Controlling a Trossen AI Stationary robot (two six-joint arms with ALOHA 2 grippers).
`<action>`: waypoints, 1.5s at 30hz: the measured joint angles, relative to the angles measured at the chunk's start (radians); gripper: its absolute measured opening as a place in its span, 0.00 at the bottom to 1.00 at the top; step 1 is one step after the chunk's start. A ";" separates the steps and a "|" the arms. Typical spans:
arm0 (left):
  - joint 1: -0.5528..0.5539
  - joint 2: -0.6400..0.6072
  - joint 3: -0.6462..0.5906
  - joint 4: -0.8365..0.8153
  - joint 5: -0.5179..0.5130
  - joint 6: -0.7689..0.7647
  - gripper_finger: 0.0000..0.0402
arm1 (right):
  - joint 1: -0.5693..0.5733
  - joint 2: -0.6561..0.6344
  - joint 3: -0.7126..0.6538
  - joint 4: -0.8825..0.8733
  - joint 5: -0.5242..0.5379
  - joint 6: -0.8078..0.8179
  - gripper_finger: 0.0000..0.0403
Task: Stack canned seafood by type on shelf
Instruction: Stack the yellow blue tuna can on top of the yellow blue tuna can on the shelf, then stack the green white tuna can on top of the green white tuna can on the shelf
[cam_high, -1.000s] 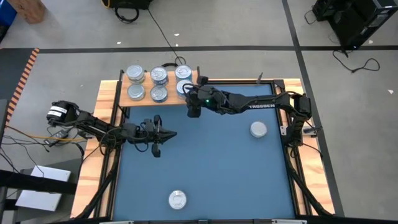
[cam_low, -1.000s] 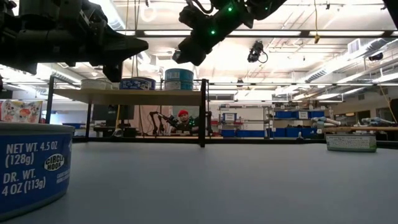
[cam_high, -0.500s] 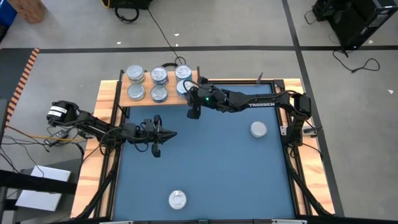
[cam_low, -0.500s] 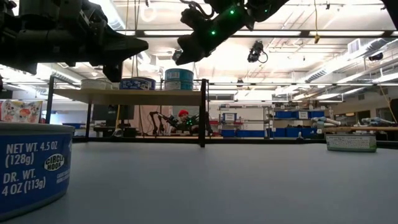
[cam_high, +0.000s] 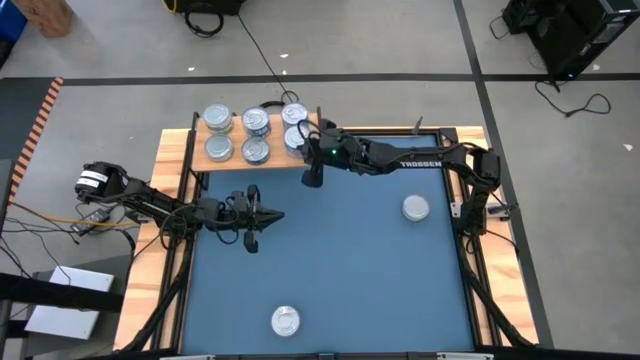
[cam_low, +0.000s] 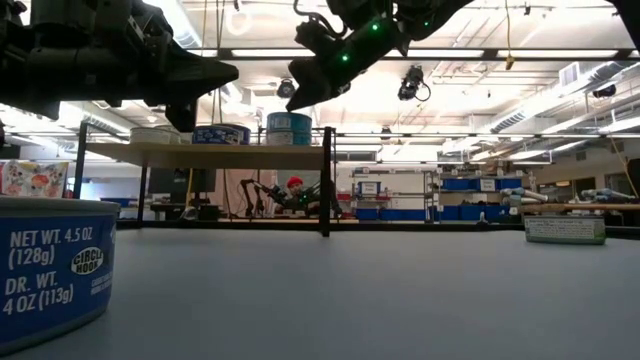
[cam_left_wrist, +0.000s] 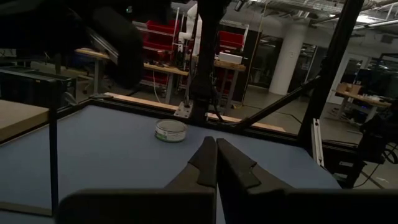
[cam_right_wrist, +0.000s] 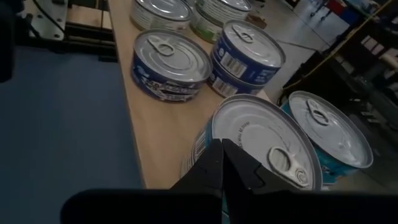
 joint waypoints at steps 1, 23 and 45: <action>0.000 0.000 0.000 0.000 0.000 0.000 0.01 | 0.001 0.000 0.000 0.000 0.002 -0.007 0.02; 0.000 0.000 0.000 -0.006 0.005 0.019 0.01 | 0.177 -0.070 0.057 -0.135 0.155 0.010 0.00; 0.079 0.000 0.040 0.028 0.106 0.100 0.01 | 0.422 -0.318 -0.233 -0.748 0.041 0.635 0.00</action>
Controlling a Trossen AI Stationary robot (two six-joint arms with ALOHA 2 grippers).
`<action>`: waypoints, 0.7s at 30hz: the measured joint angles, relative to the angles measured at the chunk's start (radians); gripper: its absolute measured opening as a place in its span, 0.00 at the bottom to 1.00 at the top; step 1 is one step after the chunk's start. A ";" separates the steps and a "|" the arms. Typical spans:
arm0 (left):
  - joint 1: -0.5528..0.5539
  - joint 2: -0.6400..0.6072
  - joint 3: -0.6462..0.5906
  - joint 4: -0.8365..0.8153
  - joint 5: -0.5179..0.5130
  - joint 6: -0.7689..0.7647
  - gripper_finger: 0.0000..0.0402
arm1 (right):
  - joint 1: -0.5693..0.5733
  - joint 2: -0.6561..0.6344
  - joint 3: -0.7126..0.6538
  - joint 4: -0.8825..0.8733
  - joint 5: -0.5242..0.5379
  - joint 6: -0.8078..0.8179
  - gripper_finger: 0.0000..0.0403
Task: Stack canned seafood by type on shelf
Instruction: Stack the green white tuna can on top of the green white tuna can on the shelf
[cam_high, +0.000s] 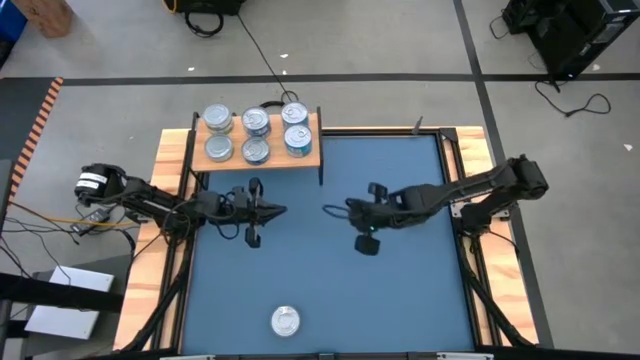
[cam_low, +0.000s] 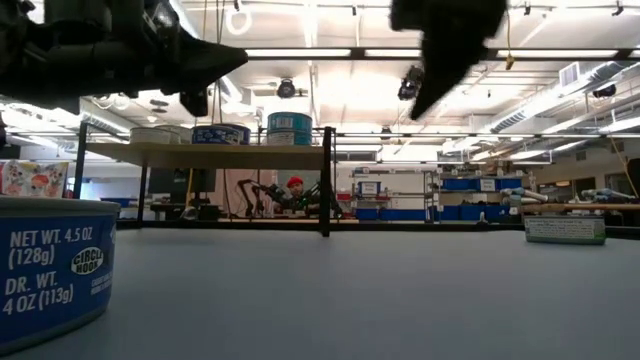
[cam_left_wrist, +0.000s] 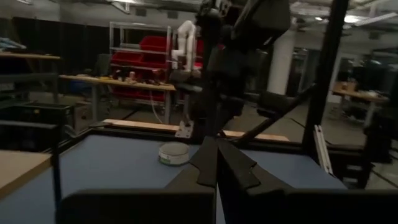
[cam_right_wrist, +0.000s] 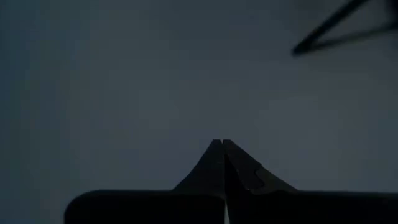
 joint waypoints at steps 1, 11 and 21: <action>0.009 0.000 0.008 -0.013 0.021 0.003 0.01 | 0.010 -0.015 -0.030 0.004 -0.004 0.032 0.00; 0.047 0.000 0.110 -0.242 0.139 0.105 0.01 | 0.101 -0.169 -0.261 -0.086 -0.008 0.398 0.00; 0.044 0.000 0.126 -0.285 0.241 0.165 0.01 | 0.096 -0.191 -0.388 -0.322 0.011 0.705 0.00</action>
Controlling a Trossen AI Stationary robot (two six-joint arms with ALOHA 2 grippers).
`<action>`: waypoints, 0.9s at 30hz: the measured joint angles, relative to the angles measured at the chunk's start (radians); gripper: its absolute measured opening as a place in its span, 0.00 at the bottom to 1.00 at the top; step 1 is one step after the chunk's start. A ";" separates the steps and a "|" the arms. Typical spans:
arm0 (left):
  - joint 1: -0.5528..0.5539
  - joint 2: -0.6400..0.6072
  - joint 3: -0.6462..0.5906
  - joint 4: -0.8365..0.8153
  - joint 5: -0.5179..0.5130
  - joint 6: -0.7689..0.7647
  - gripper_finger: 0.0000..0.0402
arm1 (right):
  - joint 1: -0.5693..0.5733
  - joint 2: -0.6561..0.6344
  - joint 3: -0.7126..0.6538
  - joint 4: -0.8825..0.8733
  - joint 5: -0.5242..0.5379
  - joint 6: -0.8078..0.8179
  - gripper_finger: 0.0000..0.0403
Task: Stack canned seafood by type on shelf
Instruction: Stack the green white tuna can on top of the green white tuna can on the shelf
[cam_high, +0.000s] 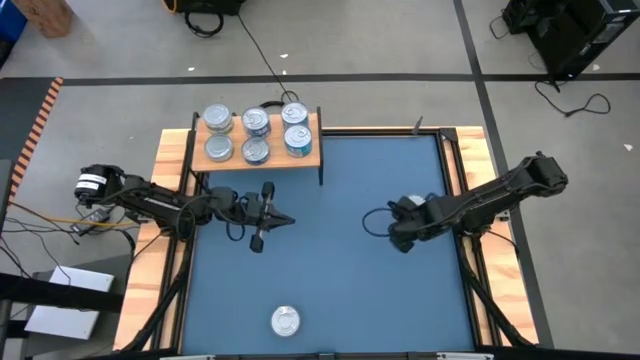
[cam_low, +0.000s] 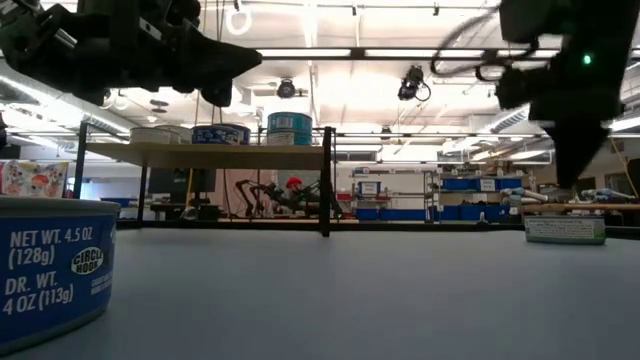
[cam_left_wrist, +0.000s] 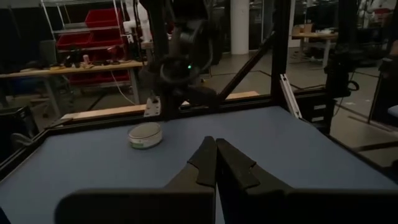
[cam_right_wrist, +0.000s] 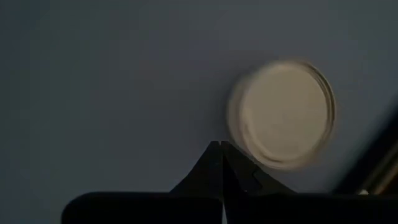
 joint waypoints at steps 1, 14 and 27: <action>0.000 0.000 0.000 -0.001 0.000 0.003 0.01 | -0.006 0.000 -0.017 -0.001 -0.002 0.016 0.00; 0.000 0.000 0.000 -0.050 -0.011 0.050 0.01 | -0.043 0.001 -0.153 0.060 0.008 0.086 0.00; 0.000 0.000 0.000 -0.048 -0.014 0.050 0.01 | -0.038 0.002 -0.138 0.373 -0.134 -0.117 0.00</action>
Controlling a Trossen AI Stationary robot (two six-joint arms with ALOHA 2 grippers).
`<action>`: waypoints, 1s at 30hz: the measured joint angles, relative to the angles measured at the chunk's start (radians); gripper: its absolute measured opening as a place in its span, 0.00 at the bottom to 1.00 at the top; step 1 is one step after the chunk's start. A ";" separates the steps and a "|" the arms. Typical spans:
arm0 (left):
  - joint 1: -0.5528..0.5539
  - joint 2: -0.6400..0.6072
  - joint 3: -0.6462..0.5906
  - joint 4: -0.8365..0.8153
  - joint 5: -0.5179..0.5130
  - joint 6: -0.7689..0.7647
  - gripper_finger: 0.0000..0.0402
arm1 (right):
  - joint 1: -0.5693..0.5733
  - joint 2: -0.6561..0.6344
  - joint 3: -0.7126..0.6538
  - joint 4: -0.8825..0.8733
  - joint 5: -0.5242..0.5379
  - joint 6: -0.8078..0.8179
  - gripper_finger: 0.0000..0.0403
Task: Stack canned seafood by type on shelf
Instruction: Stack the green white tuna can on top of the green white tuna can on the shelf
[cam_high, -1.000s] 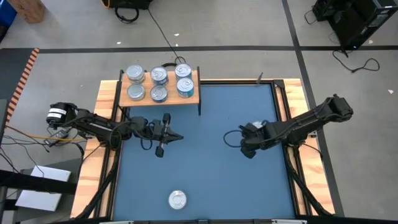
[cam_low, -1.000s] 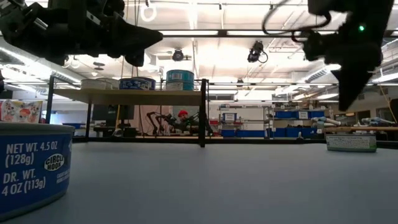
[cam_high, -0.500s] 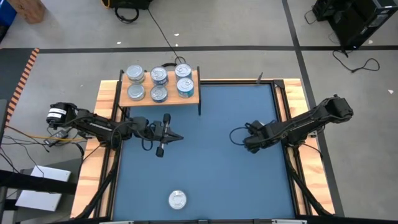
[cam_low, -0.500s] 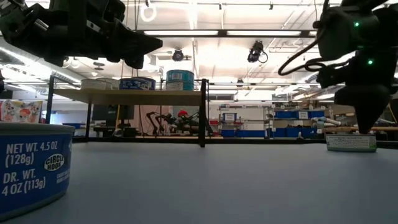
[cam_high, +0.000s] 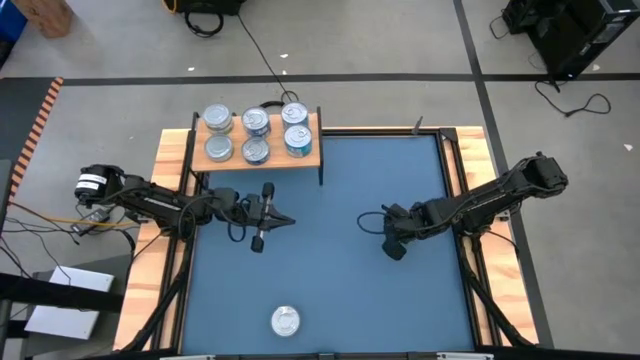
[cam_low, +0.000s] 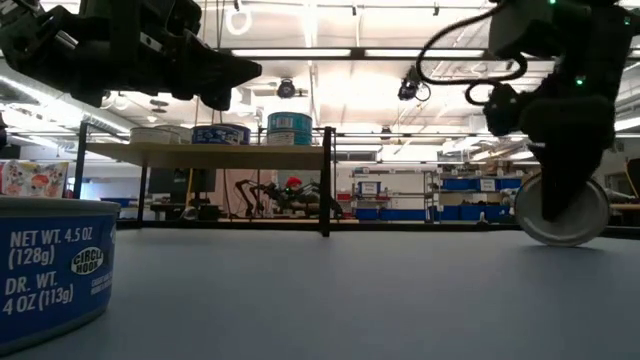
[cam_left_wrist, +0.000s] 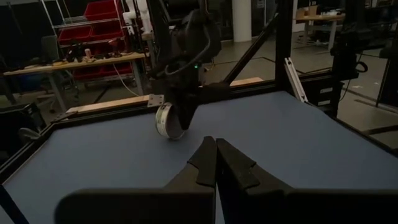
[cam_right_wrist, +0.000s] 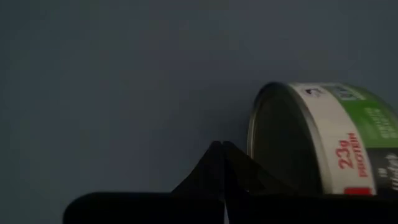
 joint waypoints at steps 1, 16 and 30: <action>0.000 0.000 0.000 0.001 0.000 0.000 0.01 | 0.000 0.000 0.008 -0.003 0.002 -0.004 0.00; 0.000 0.000 0.000 0.000 0.000 0.000 0.01 | 0.035 0.000 0.236 -0.111 0.063 -0.109 0.06; 0.000 0.000 0.000 -0.002 0.000 -0.004 0.01 | 0.049 0.000 0.331 -0.678 0.051 0.076 0.33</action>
